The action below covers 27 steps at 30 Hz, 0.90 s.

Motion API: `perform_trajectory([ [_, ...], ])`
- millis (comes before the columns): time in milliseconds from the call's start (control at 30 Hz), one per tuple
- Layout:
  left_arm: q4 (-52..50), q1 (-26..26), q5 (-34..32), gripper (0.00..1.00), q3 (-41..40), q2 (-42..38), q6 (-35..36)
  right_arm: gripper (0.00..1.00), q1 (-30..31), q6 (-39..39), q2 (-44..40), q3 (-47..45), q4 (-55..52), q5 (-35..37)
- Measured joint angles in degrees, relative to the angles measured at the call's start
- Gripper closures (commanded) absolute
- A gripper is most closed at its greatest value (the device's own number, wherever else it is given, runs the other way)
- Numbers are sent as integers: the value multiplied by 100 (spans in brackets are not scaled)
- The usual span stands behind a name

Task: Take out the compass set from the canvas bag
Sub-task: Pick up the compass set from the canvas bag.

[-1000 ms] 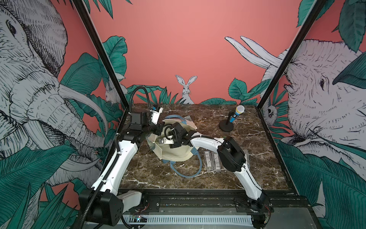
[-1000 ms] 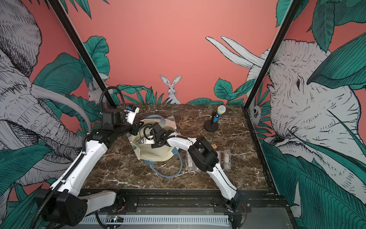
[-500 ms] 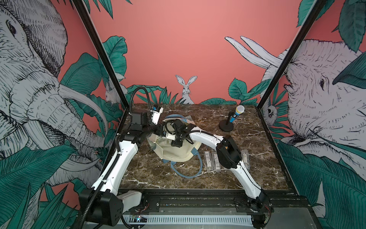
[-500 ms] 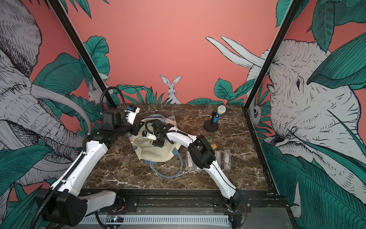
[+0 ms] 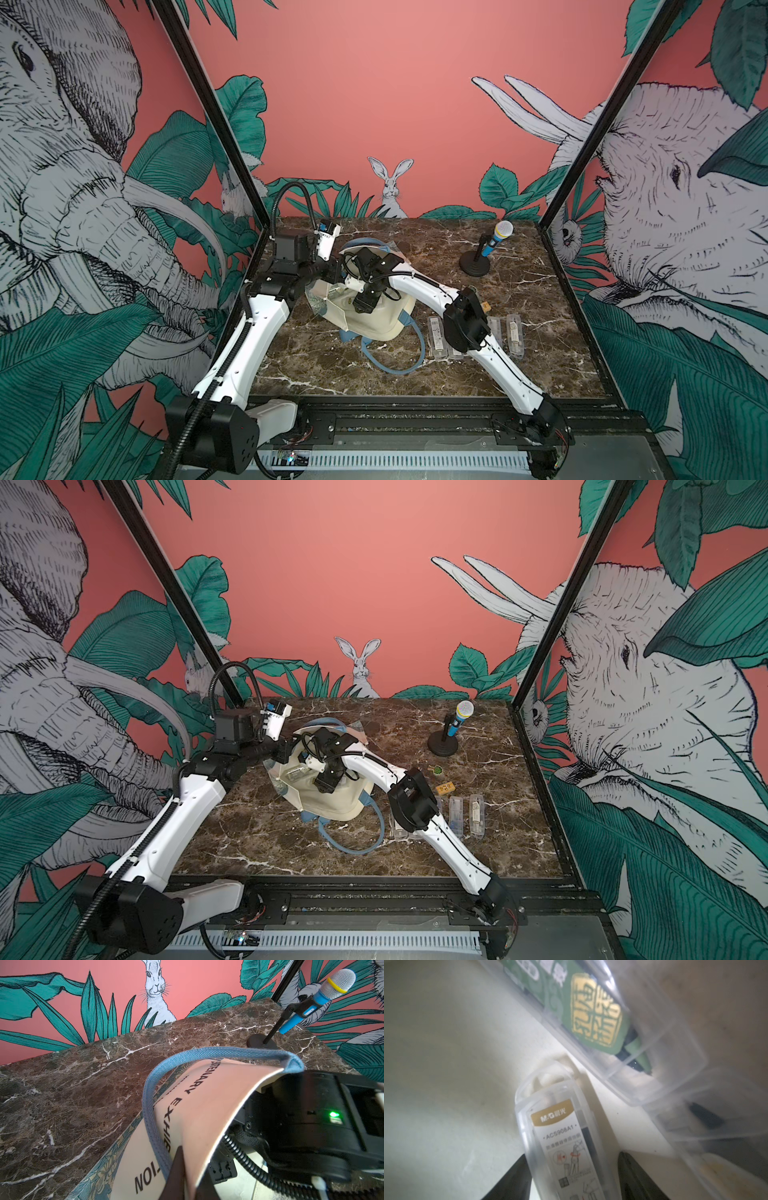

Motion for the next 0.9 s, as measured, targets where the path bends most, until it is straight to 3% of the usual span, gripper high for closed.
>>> perform_trajectory([
  [100,0,0,-2,100,0,0,0,54,0,125,-2,33,-133,-46],
  [233,0,0,-17,100,0,0,0,61,7,278,-192,-221,-168,-59],
  [500,9,-11,-42,100,0,0,0,65,13,638,-1707,-1941,52,28],
  [900,22,-15,-129,100,0,4,-2,67,153,1178,-3971,-3600,258,-223],
])
